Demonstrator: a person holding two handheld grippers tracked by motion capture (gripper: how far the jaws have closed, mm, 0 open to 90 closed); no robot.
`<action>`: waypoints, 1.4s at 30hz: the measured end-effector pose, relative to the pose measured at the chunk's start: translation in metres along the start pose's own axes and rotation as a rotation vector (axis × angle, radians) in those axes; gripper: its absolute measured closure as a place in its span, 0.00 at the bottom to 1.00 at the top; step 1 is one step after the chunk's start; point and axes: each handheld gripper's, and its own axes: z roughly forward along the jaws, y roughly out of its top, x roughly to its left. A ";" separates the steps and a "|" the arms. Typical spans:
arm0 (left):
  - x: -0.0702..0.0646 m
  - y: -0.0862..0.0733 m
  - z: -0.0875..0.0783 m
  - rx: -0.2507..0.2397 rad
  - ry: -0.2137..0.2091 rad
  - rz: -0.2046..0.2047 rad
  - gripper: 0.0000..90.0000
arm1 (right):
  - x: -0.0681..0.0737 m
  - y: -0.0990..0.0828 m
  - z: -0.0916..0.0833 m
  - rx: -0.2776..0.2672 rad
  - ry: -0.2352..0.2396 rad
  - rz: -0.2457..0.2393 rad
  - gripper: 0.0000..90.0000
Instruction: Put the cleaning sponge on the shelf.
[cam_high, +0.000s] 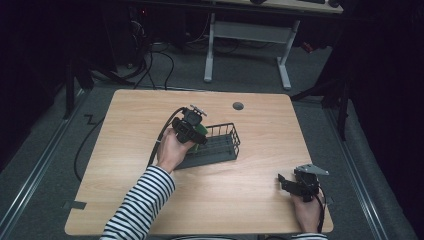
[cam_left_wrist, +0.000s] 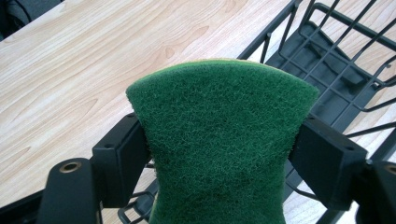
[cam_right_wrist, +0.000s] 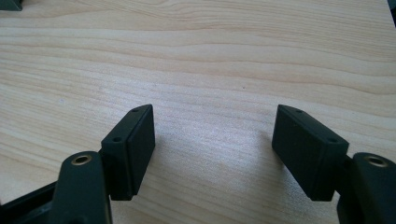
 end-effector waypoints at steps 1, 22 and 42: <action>0.000 -0.001 0.000 0.000 0.000 0.000 0.27 | 0.000 0.000 0.000 0.000 0.000 0.000 0.33; 0.004 -0.015 -0.008 -0.006 -0.032 -0.001 0.18 | 0.000 0.000 0.000 -0.001 -0.001 -0.002 0.33; 0.045 -0.077 -0.054 -0.182 -0.069 -0.150 0.24 | 0.000 0.000 0.000 0.000 -0.002 -0.003 0.33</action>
